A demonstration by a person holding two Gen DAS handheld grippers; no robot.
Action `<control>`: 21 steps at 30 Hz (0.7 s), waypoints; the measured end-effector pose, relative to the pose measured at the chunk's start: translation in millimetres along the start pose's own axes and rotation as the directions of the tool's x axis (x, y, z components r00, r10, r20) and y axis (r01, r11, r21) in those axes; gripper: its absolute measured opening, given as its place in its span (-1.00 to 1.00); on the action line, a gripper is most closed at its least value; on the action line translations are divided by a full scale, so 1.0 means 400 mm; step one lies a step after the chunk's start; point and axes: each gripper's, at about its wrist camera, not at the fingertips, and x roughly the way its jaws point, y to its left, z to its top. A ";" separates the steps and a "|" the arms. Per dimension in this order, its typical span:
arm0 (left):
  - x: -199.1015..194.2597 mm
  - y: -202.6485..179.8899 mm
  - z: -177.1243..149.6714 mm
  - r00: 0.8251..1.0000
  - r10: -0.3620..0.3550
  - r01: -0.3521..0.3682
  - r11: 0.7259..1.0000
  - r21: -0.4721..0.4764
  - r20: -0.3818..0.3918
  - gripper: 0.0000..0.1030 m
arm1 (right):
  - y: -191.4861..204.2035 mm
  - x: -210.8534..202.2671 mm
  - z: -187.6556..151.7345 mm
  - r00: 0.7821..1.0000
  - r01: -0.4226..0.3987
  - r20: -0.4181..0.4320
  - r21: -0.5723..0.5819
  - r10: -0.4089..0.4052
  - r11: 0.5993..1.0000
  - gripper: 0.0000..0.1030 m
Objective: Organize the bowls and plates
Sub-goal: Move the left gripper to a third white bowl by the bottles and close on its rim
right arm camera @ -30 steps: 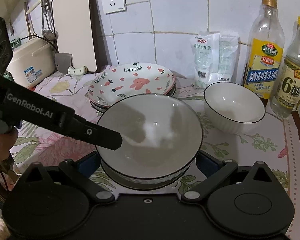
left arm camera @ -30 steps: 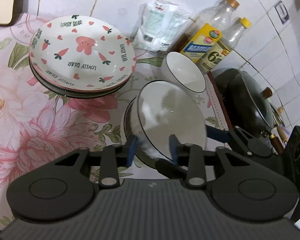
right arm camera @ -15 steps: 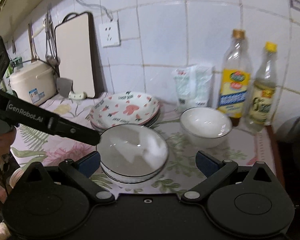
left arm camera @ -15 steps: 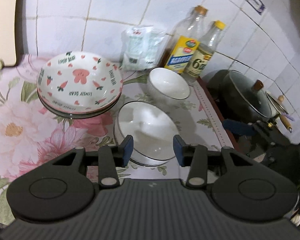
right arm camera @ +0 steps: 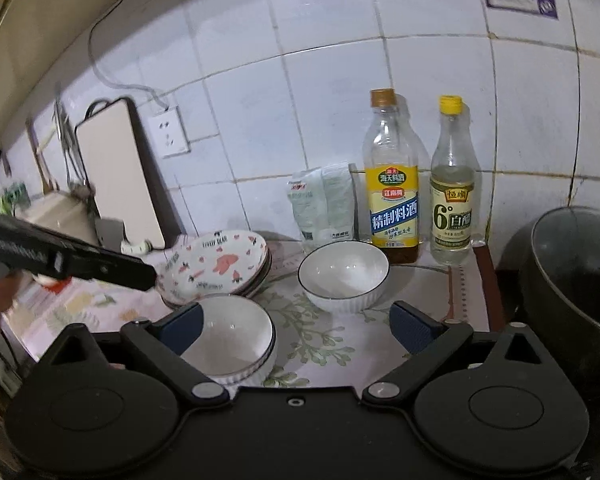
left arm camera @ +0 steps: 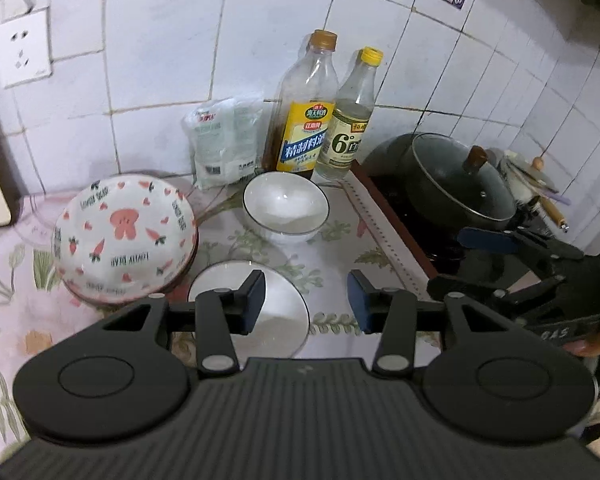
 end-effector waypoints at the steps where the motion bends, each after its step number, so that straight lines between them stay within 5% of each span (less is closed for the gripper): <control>1: 0.016 -0.006 0.011 1.000 0.008 -0.008 1.000 0.010 -0.007 -0.14 | -0.010 0.006 0.007 1.000 -0.006 -0.001 0.018 0.006 1.000 0.92; 13: 0.274 0.005 0.109 0.992 0.102 -0.102 0.995 0.007 -0.069 -0.12 | -0.158 0.229 0.077 0.990 0.016 -0.139 0.306 0.028 0.952 0.73; 21: 0.395 0.066 0.129 0.990 0.096 -0.099 0.995 -0.025 -0.105 -0.12 | -0.224 0.360 0.061 0.981 0.065 -0.193 0.382 0.011 0.922 0.60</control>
